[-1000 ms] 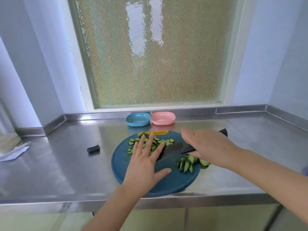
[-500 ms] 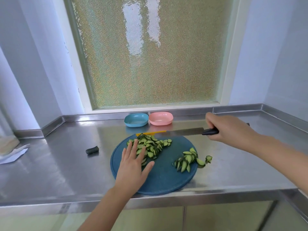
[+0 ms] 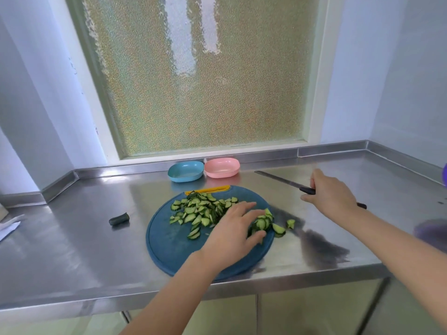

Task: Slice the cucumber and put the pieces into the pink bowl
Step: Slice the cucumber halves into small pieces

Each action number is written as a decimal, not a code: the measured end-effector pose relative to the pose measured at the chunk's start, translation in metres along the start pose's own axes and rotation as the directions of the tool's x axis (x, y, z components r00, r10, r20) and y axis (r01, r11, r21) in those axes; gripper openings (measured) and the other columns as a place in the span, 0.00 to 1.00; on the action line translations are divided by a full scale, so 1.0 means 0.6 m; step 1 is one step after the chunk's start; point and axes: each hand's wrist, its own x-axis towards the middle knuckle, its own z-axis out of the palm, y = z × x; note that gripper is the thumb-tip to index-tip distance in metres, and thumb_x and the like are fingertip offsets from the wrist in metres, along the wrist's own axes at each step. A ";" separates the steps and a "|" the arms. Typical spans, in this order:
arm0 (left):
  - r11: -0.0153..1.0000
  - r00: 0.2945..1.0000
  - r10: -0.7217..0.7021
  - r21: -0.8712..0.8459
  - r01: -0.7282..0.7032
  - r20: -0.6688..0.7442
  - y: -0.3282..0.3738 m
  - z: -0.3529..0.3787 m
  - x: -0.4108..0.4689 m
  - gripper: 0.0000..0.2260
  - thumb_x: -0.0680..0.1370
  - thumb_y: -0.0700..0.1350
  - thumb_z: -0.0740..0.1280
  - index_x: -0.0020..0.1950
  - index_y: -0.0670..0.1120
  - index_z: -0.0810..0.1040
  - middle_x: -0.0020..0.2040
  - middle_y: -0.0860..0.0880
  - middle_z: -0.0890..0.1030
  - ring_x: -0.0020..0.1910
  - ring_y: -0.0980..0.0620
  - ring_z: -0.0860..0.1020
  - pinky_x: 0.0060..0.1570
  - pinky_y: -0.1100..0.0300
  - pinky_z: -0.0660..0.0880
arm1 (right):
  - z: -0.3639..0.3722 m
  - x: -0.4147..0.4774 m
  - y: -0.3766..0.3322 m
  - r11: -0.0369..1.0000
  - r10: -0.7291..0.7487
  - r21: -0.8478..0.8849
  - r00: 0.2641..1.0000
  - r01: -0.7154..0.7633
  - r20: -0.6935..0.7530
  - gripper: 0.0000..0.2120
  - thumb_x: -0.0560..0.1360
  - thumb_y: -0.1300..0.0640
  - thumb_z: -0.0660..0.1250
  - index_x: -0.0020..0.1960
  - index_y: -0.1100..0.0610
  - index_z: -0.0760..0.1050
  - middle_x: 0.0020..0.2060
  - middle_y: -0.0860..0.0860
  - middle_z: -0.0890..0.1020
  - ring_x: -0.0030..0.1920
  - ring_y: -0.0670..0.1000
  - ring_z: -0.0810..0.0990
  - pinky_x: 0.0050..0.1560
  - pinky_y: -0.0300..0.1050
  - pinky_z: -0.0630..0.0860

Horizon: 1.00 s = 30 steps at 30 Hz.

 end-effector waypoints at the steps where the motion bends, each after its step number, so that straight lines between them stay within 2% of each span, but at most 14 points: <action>1: 0.999 0.999 0.038 -0.011 -0.038 0.018 0.006 0.009 0.014 0.20 0.77 0.54 0.64 0.68 0.52 0.70 0.70 0.51 0.67 0.70 0.53 0.61 0.69 0.64 0.53 | 0.006 0.001 0.003 1.000 0.006 -0.009 1.000 -0.006 0.005 0.16 0.74 0.51 0.70 0.47 0.57 0.64 0.36 0.52 0.76 0.37 0.54 0.74 0.31 0.46 0.66; 4: 0.996 0.993 0.080 -0.035 -0.077 0.092 0.021 0.038 0.050 0.17 0.74 0.54 0.67 0.61 0.50 0.76 0.64 0.50 0.71 0.66 0.52 0.64 0.69 0.61 0.58 | 0.026 0.005 0.010 0.999 0.022 -0.025 1.000 -0.021 0.008 0.15 0.75 0.51 0.69 0.48 0.56 0.64 0.37 0.51 0.76 0.35 0.51 0.73 0.28 0.42 0.63; 6: 0.998 0.989 0.057 -0.029 -0.054 0.134 0.026 0.052 0.066 0.15 0.73 0.55 0.69 0.56 0.50 0.77 0.61 0.50 0.72 0.64 0.51 0.65 0.68 0.58 0.58 | 0.038 0.009 0.014 0.998 0.045 -0.042 0.999 -0.045 0.003 0.14 0.76 0.52 0.68 0.48 0.55 0.64 0.37 0.51 0.77 0.35 0.51 0.75 0.29 0.43 0.68; 9: 0.999 0.993 0.022 0.022 -0.025 0.118 0.023 0.059 0.078 0.09 0.74 0.52 0.68 0.49 0.49 0.77 0.56 0.51 0.73 0.61 0.52 0.66 0.72 0.57 0.51 | 0.049 0.013 0.021 0.997 0.066 -0.049 0.998 -0.067 -0.005 0.14 0.76 0.51 0.68 0.49 0.55 0.64 0.37 0.50 0.77 0.36 0.51 0.77 0.36 0.47 0.77; 11: 0.997 0.997 -0.002 0.077 -0.004 0.075 0.018 0.055 0.081 0.07 0.74 0.50 0.66 0.48 0.48 0.77 0.53 0.50 0.73 0.60 0.51 0.67 0.73 0.57 0.44 | 0.055 0.016 0.024 0.998 0.050 -0.043 0.999 -0.051 -0.021 0.14 0.76 0.50 0.68 0.50 0.55 0.64 0.38 0.50 0.78 0.36 0.51 0.78 0.39 0.47 0.79; 13: 0.989 0.999 -0.048 0.140 0.044 0.026 0.012 0.050 0.081 0.06 0.74 0.47 0.64 0.48 0.47 0.76 0.52 0.49 0.74 0.59 0.51 0.68 0.72 0.58 0.41 | 0.063 0.019 0.027 0.998 0.032 -0.047 0.999 -0.034 -0.033 0.15 0.76 0.49 0.67 0.51 0.56 0.64 0.39 0.51 0.78 0.36 0.51 0.78 0.40 0.47 0.79; 16: 0.967 0.988 -0.149 0.203 0.155 -0.042 -0.004 0.043 0.080 0.07 0.75 0.43 0.62 0.50 0.46 0.77 0.52 0.49 0.75 0.59 0.49 0.69 0.74 0.55 0.45 | 0.079 0.027 0.025 0.998 0.022 -0.055 1.000 -0.023 -0.012 0.16 0.77 0.46 0.66 0.52 0.56 0.64 0.42 0.52 0.79 0.39 0.53 0.78 0.39 0.46 0.76; 20: 0.934 0.967 -0.256 0.255 0.252 -0.019 -0.040 0.025 0.076 0.08 0.76 0.47 0.61 0.53 0.48 0.76 0.56 0.50 0.74 0.61 0.51 0.67 0.69 0.59 0.53 | 0.101 0.037 0.021 0.992 -0.004 -0.129 0.999 -0.001 -0.036 0.17 0.77 0.42 0.62 0.53 0.55 0.64 0.44 0.51 0.78 0.39 0.51 0.77 0.37 0.44 0.73; 22: 0.929 0.954 -0.299 0.224 0.296 -0.019 -0.058 0.012 0.078 0.08 0.77 0.49 0.61 0.52 0.48 0.77 0.57 0.49 0.74 0.60 0.49 0.67 0.64 0.61 0.57 | 0.110 0.046 0.024 0.985 -0.018 -0.171 0.998 0.007 -0.063 0.17 0.78 0.41 0.60 0.53 0.55 0.65 0.45 0.51 0.77 0.40 0.51 0.75 0.36 0.43 0.69; 25: 0.923 0.929 -0.370 0.110 0.368 -0.004 -0.085 -0.009 0.090 0.10 0.77 0.51 0.63 0.51 0.47 0.78 0.57 0.47 0.74 0.60 0.48 0.69 0.61 0.58 0.62 | 0.121 0.066 0.034 0.970 -0.030 -0.243 0.996 0.009 -0.083 0.18 0.78 0.40 0.58 0.53 0.55 0.66 0.45 0.51 0.77 0.43 0.53 0.76 0.38 0.43 0.67; 30: 0.889 0.892 -0.452 0.067 0.453 -0.024 -0.147 -0.036 0.143 0.11 0.76 0.45 0.65 0.56 0.45 0.77 0.57 0.44 0.73 0.58 0.45 0.71 0.55 0.56 0.67 | 0.138 0.088 0.041 0.949 0.014 -0.311 0.995 -0.045 -0.101 0.17 0.79 0.39 0.56 0.53 0.54 0.67 0.47 0.51 0.78 0.46 0.53 0.77 0.42 0.44 0.64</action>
